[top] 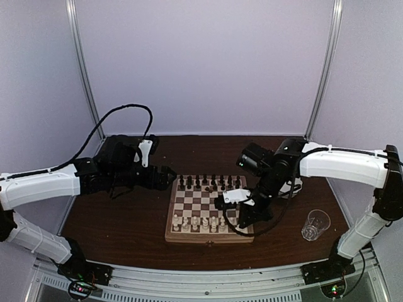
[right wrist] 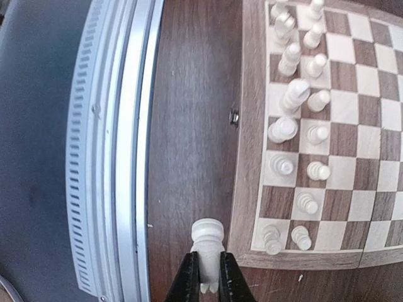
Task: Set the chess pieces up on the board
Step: Place the knight at g2.
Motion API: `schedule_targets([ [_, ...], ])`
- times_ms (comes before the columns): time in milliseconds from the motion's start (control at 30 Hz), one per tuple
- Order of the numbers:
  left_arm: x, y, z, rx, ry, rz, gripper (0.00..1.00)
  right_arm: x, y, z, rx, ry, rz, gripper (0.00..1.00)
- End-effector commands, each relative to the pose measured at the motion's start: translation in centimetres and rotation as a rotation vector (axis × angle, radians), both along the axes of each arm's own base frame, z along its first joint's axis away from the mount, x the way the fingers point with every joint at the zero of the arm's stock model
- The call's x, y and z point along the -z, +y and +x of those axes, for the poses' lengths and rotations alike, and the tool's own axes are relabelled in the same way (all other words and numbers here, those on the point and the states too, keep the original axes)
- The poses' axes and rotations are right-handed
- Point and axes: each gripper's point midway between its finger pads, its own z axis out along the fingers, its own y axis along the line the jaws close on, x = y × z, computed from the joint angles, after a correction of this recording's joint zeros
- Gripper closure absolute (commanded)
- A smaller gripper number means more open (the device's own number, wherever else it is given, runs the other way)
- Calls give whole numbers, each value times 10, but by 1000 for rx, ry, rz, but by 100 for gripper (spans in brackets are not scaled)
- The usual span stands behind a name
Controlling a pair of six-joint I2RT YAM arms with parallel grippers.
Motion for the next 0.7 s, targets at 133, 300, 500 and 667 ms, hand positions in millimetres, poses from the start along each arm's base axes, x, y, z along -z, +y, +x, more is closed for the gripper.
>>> schedule_targets([
  [133, 4, 14, 0, -66, 21, -4, 2, 26, -11, 8, -116, -228, -156, 95],
  [300, 4, 18, -3, -69, 25, 6, 2, 43, 0, 7, -167, -277, -222, 95],
  [500, 3, 18, -4, -63, 27, 9, 2, 48, 10, 19, -161, -314, -254, 95],
  [667, 6, 15, -4, -51, 34, 8, 2, 52, 14, 24, -158, -314, -277, 95],
])
